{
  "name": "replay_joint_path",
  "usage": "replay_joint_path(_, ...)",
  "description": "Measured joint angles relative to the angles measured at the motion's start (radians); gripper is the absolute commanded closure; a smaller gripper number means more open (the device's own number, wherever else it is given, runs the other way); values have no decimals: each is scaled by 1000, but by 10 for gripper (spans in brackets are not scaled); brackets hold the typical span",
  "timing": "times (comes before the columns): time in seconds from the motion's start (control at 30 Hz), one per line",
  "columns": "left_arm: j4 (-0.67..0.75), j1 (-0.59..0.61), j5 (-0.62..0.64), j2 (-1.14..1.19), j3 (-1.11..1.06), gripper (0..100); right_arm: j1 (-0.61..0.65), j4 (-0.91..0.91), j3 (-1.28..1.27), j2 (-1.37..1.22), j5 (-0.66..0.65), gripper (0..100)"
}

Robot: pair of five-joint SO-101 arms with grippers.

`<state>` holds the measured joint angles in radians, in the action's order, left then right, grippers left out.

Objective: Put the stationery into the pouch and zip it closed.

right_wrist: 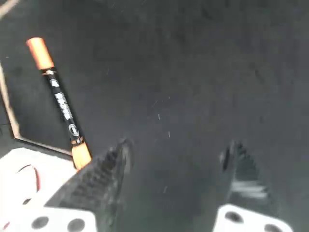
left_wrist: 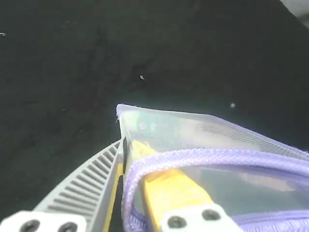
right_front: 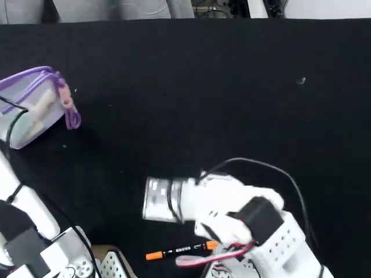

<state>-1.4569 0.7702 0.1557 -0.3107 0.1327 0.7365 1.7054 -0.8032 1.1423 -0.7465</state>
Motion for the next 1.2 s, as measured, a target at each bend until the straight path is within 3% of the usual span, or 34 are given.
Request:
replay_joint_path(0.3,0,144,-2,0,0,973,158,-2,-41,-186,-44,706)
replay_joint_path(0.53,43,233,-2,0,0,973,184,-51,-81,-336,-60,706)
replay_joint_path(0.97,173,417,-3,2,-35,973,410,-87,-183,-364,-106,707)
replay_joint_path(1.2,253,485,-51,2,-117,973,422,-181,-190,-508,-106,799)
